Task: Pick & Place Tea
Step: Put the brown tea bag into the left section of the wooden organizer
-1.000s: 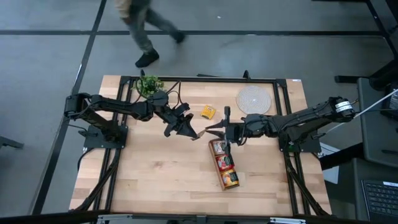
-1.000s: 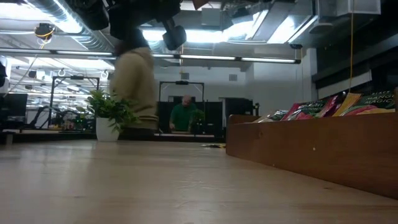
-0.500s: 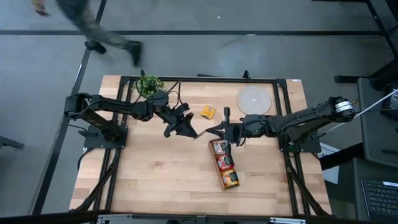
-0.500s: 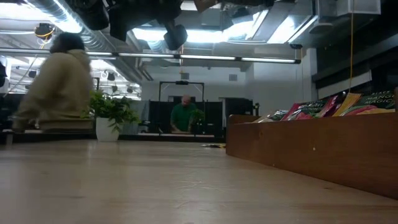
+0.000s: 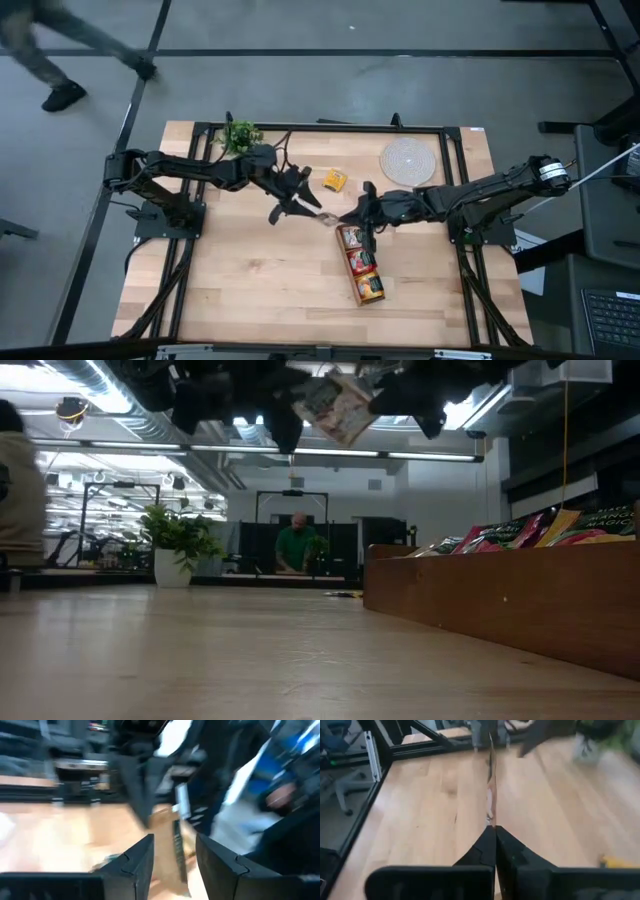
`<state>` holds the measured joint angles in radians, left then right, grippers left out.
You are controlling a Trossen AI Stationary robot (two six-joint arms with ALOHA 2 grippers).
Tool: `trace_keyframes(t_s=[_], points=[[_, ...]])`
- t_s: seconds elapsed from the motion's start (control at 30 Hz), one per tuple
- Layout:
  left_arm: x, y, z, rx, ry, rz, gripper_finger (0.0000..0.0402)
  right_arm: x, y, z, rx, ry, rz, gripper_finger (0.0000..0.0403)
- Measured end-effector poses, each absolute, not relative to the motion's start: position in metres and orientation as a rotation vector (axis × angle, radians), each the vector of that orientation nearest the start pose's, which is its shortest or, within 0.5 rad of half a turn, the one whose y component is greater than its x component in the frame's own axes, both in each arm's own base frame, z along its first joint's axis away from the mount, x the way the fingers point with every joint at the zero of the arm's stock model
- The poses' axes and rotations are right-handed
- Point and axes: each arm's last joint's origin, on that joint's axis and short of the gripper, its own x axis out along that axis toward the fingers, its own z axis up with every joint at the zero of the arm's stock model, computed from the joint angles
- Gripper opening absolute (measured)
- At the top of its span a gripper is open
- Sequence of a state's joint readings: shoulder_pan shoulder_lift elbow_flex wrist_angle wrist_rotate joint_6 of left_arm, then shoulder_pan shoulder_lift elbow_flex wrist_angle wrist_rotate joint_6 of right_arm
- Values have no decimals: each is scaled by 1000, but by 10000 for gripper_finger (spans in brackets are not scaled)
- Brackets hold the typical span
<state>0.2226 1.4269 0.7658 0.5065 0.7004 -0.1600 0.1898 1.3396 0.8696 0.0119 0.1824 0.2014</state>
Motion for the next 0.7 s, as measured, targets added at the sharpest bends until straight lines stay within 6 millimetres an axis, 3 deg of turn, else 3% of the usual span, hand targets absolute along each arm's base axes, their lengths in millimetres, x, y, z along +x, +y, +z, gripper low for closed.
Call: trace_keyframes(t_s=[0.2, 0.33, 0.7], points=[[299, 47, 234, -9, 277, -238, 146, 286, 50, 259, 189, 456, -87, 1], [298, 44, 228, 30, 339, -212, 143, 286, 47, 259, 189, 444, -167, 1], [297, 48, 228, -128, 354, -184, 143, 285, 44, 256, 95, 473, -209, 0]])
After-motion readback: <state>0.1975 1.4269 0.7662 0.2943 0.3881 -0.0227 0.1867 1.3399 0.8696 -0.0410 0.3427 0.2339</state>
